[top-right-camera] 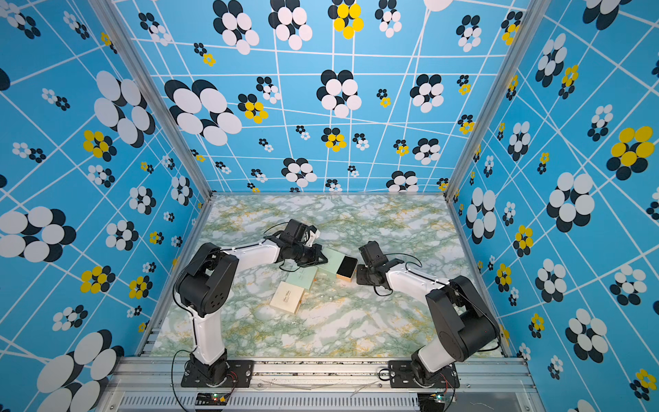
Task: Take out the earrings from the drawer-style jewelry box
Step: Place the earring at the center of the board.
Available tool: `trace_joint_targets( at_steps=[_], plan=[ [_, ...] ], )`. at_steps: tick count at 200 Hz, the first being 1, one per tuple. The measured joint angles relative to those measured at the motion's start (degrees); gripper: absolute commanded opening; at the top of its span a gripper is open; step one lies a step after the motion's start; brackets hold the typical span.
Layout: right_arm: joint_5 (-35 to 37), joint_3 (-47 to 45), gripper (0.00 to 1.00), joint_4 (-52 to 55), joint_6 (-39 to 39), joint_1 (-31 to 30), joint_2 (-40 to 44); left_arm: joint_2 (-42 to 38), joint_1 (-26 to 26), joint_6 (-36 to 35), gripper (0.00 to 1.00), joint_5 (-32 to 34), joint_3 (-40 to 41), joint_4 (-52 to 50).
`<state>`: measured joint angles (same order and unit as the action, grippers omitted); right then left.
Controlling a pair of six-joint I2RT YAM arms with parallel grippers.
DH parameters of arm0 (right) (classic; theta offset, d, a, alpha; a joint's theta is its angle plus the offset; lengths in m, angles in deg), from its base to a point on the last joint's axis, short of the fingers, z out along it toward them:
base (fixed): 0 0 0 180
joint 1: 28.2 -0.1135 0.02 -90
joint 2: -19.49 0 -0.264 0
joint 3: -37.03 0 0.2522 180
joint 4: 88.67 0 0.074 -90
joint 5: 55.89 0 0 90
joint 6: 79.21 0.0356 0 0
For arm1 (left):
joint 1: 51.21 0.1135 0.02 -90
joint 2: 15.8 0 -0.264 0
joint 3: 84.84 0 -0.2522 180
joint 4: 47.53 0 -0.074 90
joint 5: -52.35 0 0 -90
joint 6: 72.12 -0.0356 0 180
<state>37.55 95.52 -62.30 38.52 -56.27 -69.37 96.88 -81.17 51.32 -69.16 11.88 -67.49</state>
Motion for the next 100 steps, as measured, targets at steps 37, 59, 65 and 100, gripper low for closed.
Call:
trace_joint_targets(
  at_steps=[37, 59, 65, 100],
  plan=[
    [-0.37, 0.00, 0.24, 0.04, 0.15, 0.07, -0.02, 0.00, 0.00, 0.00, 0.00, 0.00, 0.02, 0.02],
    [-0.35, 0.20, 0.24, 0.31, -0.22, 0.11, -0.02, 0.00, 0.00, 0.00, 0.00, 0.00, 0.04, 0.02],
    [-0.35, 0.35, 0.24, 0.50, -0.42, 0.11, 0.02, 0.00, 0.00, 0.00, 0.00, 0.00, 0.02, 0.02],
    [-0.83, 1.81, 0.25, 0.52, -2.12, 0.11, 2.01, 0.00, 0.00, 0.00, 0.00, 0.00, 0.04, 0.02]
  ],
)
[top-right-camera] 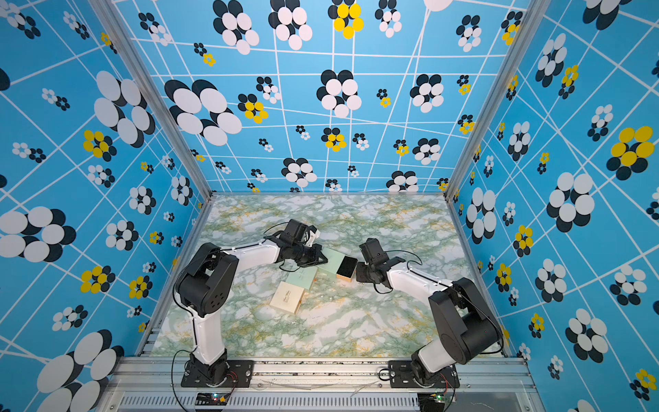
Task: Take out the earrings from the drawer-style jewelry box
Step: Place the earring at the center of the board, then close the drawer of the jewelry box.
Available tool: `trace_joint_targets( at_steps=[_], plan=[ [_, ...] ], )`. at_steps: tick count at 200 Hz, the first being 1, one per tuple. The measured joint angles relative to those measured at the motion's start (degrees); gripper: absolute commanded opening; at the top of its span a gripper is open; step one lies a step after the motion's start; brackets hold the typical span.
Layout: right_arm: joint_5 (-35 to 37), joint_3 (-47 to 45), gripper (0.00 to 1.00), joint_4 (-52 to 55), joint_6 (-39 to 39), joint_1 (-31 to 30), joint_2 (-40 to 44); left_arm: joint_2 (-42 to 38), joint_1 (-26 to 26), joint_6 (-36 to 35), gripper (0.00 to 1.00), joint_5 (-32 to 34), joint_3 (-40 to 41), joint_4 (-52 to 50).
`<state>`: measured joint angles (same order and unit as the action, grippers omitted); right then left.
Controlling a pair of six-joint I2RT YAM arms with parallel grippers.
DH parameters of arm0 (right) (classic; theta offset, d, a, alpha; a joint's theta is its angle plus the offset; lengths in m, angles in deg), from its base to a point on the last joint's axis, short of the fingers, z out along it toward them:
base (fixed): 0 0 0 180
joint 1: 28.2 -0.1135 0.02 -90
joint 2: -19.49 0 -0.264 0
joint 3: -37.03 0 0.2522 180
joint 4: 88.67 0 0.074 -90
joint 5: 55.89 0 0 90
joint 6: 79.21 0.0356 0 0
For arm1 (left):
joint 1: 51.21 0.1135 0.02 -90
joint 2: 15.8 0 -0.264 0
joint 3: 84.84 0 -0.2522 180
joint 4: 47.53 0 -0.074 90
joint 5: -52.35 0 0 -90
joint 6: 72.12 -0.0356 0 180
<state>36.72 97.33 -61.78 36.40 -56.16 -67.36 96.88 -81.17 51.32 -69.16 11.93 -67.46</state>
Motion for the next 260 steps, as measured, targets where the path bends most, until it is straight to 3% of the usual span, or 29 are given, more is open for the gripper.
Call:
trace_joint_targets(
  at_steps=[48, 112, 160, 260],
  plan=[
    [-5.73, 5.18, 0.25, -1.44, -0.50, 0.04, 0.92, -0.04, 0.00, 0.00, 0.00, 0.00, 0.00, -0.02],
    [-10.75, 7.85, 0.25, -3.91, 0.87, 0.04, -6.29, -0.04, 0.02, 0.00, 0.00, 0.00, 0.00, -0.02],
    [-12.00, 7.87, 0.24, -3.96, 2.32, 0.04, -10.34, -0.04, 0.02, 0.00, 0.00, 0.02, 0.00, -0.04],
    [-10.58, 7.96, 0.25, -3.91, 2.29, 0.04, -8.44, -0.15, 0.28, -0.48, 0.00, 0.28, -1.09, -2.97]
  ],
)
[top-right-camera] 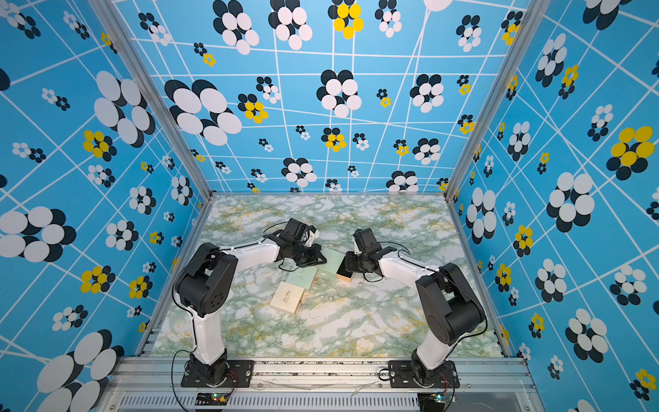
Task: Take out the earrings from the drawer-style jewelry box
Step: Close the drawer of the jewelry box.
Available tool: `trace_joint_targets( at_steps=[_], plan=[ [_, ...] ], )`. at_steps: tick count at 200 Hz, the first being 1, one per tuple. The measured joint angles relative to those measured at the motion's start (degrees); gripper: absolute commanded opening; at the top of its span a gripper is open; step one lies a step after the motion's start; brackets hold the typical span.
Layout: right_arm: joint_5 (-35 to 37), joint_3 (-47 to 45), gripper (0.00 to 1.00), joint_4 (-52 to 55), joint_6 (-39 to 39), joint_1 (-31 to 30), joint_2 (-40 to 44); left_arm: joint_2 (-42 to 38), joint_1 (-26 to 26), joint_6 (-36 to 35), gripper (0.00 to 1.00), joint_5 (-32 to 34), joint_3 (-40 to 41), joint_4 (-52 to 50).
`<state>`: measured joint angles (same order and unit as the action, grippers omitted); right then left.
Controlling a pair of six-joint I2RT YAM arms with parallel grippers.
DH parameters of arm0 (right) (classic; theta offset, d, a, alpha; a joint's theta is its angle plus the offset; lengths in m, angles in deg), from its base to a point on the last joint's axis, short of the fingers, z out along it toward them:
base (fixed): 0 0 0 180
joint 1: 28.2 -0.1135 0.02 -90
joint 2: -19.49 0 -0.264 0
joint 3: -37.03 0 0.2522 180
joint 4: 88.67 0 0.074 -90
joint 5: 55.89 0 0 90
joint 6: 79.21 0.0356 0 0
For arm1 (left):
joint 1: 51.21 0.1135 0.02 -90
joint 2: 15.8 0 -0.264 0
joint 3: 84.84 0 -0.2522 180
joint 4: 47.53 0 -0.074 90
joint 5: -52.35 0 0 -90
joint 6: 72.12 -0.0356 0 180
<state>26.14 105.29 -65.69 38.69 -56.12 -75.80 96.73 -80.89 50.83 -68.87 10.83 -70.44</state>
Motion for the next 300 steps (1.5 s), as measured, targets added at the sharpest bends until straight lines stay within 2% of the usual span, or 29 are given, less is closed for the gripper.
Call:
trace_joint_targets(
  at_steps=[94, 204, 268, 300],
  plan=[
    [0.59, 0.04, 0.25, 0.46, 0.00, 0.00, -1.07, -0.39, 0.26, 0.04, 0.00, 0.15, 0.00, -0.59],
    [0.50, 0.20, 0.25, 0.52, -0.02, 0.00, -2.45, -3.45, 5.01, -1.29, 0.00, 1.25, -1.81, -5.25],
    [1.25, -0.39, 0.25, -0.61, -0.26, 0.00, 6.51, -1.70, 5.29, -2.75, 0.00, 3.43, -3.02, -7.72],
    [2.97, -0.66, 0.25, 1.44, -0.20, 0.31, 7.32, -1.18, 5.29, -3.67, 0.00, 5.16, -3.50, -9.05]
  ],
)
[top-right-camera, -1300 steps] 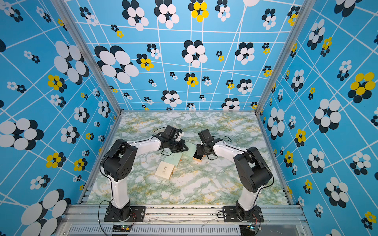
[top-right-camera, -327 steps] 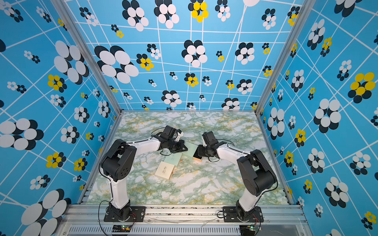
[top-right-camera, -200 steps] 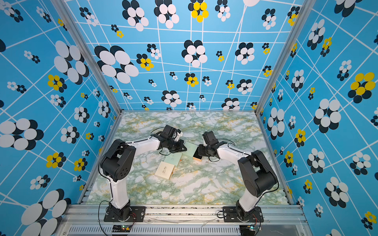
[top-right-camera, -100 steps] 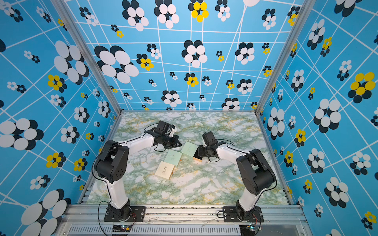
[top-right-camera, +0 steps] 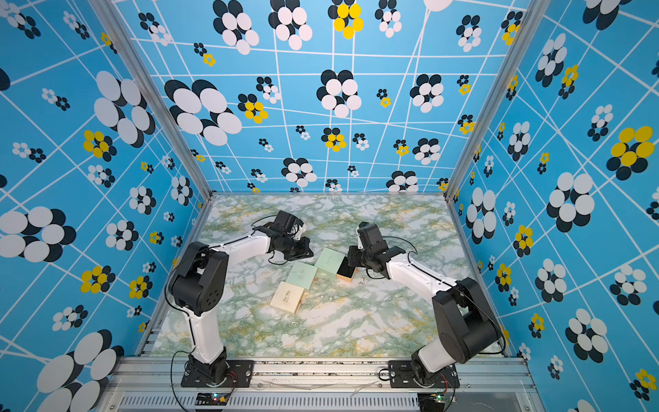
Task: Take out the earrings from the drawer-style jewelry box
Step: Close the drawer of the jewelry box.
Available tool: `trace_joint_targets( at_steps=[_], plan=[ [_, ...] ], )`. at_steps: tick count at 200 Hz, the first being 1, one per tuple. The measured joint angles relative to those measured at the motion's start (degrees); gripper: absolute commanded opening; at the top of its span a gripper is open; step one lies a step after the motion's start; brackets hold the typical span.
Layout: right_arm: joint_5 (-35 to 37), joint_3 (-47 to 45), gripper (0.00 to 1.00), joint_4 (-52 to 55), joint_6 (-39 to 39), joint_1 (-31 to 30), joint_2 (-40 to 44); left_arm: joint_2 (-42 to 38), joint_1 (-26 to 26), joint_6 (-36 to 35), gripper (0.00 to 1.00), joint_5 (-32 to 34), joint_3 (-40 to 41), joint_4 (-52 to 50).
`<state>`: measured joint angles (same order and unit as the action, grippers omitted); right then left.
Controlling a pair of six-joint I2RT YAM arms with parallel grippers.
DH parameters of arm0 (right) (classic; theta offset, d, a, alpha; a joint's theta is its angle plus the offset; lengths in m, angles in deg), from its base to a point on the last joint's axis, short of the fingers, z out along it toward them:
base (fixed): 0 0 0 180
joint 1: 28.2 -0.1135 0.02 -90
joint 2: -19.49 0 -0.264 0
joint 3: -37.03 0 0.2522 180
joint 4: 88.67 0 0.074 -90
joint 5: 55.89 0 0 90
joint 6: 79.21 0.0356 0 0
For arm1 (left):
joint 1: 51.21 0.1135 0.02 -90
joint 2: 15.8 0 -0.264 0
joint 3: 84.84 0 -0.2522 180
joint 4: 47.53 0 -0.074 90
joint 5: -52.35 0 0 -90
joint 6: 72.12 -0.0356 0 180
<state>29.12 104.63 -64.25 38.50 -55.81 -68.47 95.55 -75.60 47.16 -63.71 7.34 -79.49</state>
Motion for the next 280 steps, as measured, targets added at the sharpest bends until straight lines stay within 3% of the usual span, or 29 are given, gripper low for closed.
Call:
trace_joint_targets(
  at_steps=[143, 280],
  plan=[
    [-1.29, -1.84, 0.24, 1.86, 3.08, 1.16, -5.16, 3.45, -1.20, -0.37, 0.00, 0.50, -2.60, -0.68],
    [-11.78, -2.49, 0.24, -11.43, 9.11, 1.40, -11.41, 3.74, -3.10, -0.11, 0.00, 1.09, -2.62, -0.70]
  ],
)
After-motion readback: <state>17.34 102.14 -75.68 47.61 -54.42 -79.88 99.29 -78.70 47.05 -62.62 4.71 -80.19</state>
